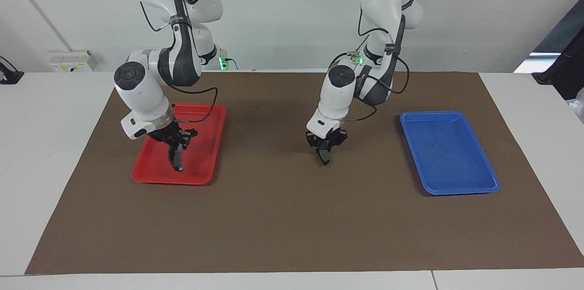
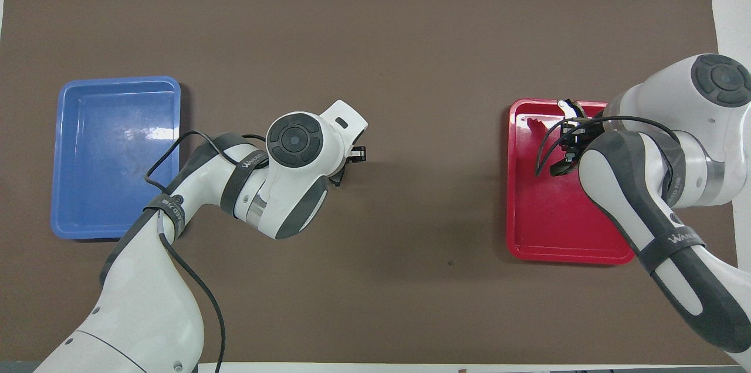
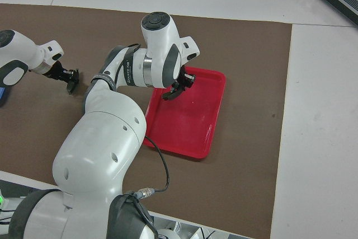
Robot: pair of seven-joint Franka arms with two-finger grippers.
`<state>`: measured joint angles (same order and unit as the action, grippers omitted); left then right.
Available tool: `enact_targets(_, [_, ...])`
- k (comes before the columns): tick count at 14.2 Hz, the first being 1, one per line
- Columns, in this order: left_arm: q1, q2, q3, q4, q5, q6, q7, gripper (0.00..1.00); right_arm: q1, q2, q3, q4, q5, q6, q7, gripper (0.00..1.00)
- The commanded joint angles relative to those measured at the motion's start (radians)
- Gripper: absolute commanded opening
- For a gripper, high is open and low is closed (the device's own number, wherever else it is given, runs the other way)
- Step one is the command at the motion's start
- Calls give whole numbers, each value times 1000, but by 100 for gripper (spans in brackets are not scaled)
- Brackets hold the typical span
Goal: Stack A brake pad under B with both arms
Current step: 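Carry the small pad to the table center with the left gripper, then release the small pad and withdraw the left gripper to the blue tray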
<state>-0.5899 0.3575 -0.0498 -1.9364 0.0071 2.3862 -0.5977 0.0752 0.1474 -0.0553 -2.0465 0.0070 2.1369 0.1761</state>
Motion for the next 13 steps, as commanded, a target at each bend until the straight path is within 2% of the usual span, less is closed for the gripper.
enact_targets(1, [-42,14,13,14,11,24,-13,76,-14,1,8,16,4,-6,-1,0])
enact_targets(2, [-42,14,14,14,11,18,-13,100,-14,1,8,16,4,-6,0,0])
enact_targets(5, [-19,2,16,13,11,8,-8,100,-12,1,8,16,4,-8,2,0])
enact_targets(9, [96,-52,19,11,11,-57,-7,100,21,9,15,31,16,0,13,0])
enact_targets(11, [163,-104,19,13,11,-123,-5,100,90,33,17,106,43,-40,26,0])
enact_targets(13, [229,-161,22,22,11,-214,-5,100,177,60,18,213,118,-109,138,0])
